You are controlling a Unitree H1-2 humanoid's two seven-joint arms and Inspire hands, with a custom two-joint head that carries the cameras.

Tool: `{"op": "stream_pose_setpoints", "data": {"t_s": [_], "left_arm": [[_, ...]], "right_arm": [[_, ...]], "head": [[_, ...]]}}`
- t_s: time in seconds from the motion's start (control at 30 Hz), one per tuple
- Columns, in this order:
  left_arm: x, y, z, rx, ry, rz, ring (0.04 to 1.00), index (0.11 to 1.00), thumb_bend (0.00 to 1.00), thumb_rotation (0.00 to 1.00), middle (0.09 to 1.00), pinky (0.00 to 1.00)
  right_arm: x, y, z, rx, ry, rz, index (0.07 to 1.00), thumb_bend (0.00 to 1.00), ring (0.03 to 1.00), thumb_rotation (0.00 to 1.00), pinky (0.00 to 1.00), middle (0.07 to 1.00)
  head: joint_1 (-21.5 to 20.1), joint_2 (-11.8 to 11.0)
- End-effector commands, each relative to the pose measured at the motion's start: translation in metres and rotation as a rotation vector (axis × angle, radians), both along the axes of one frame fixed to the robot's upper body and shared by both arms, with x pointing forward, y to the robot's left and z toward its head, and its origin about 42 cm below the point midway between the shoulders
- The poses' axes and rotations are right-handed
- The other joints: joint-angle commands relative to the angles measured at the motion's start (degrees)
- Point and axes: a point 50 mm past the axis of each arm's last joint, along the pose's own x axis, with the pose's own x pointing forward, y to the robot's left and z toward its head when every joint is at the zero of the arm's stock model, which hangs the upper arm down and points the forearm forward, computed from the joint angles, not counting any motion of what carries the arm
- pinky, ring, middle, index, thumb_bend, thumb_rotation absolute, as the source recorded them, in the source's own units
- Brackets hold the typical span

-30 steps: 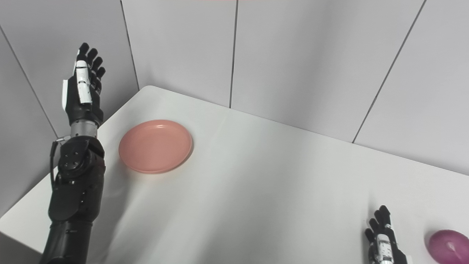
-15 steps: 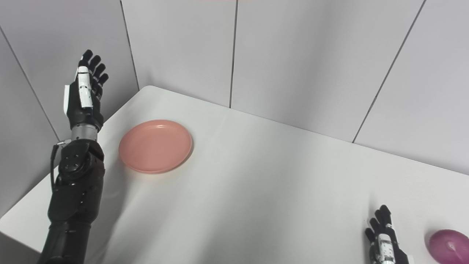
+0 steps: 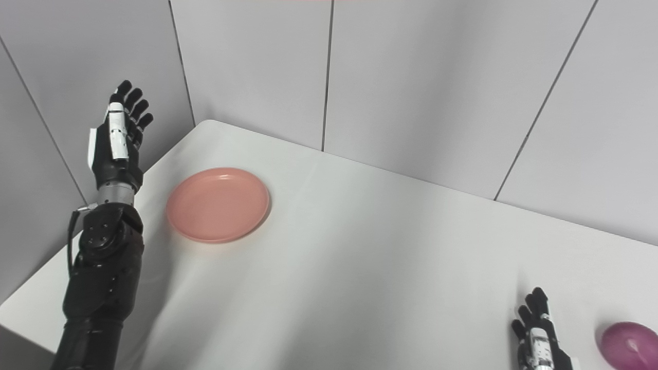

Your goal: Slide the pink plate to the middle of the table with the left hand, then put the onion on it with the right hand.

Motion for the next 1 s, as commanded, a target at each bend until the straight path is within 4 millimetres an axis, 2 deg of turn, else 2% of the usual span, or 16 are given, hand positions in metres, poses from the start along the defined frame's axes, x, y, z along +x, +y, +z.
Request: {"op": "stream_pose_setpoints", "data": {"t_s": [0.0, 0.47, 0.97], "left_arm": [[-0.001, 0.005, 0.017, 0.039, -0.061, 0.005, 0.901, 0.879, 0.42, 1.00, 0.902, 0.89], [-0.009, 0.005, 0.004, 0.050, -0.001, -0.012, 0.921, 0.899, 0.42, 1.00, 0.926, 0.91], [-0.006, -0.003, -0.008, 0.031, 0.030, -0.008, 0.902, 0.876, 0.41, 1.00, 0.897, 0.89]], "right_arm": [[0.000, 0.001, 0.008, -0.002, -0.011, -0.021, 1.000, 0.01, 1.000, 1.00, 1.00, 1.000], [0.000, -0.001, 0.008, -0.001, -0.012, -0.027, 1.000, 0.00, 1.000, 1.00, 1.00, 1.000], [-0.001, -0.003, 0.007, -0.007, -0.007, -0.025, 1.000, 0.00, 1.000, 1.00, 1.00, 1.000]], "head": [[-0.06, 0.05], [0.94, -0.16], [1.24, 0.01]]}}
